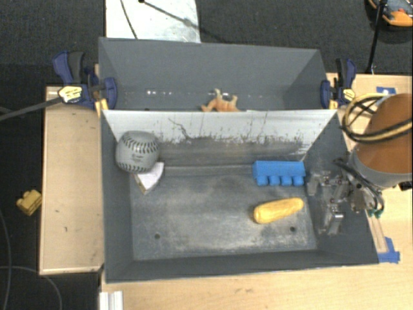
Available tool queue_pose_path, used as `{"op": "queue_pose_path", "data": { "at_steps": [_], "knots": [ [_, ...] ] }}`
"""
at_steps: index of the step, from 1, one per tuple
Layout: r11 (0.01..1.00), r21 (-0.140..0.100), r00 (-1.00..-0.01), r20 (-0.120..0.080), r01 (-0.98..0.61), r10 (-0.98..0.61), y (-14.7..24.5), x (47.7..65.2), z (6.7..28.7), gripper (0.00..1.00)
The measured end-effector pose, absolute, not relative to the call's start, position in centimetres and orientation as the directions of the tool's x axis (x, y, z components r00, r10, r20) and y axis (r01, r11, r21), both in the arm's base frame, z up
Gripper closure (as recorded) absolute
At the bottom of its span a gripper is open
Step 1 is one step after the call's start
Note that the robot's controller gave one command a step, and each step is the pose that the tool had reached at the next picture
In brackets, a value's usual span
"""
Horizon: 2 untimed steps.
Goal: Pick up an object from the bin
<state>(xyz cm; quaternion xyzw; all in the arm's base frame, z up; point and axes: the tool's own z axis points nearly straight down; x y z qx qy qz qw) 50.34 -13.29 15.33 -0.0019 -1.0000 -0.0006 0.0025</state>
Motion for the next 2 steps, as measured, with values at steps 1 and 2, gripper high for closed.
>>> {"op": "queue_pose_path", "data": {
  "at_steps": [1,2],
  "knots": [
    [1.0,-0.001,-1.0,-0.003,-0.001,-0.001,-13.3,50.5,15.8,0.0],
    [0.994,0.0,-0.994,-0.006,0.111,0.111,-11.3,49.7,9.7,0.0]
  ]
}}
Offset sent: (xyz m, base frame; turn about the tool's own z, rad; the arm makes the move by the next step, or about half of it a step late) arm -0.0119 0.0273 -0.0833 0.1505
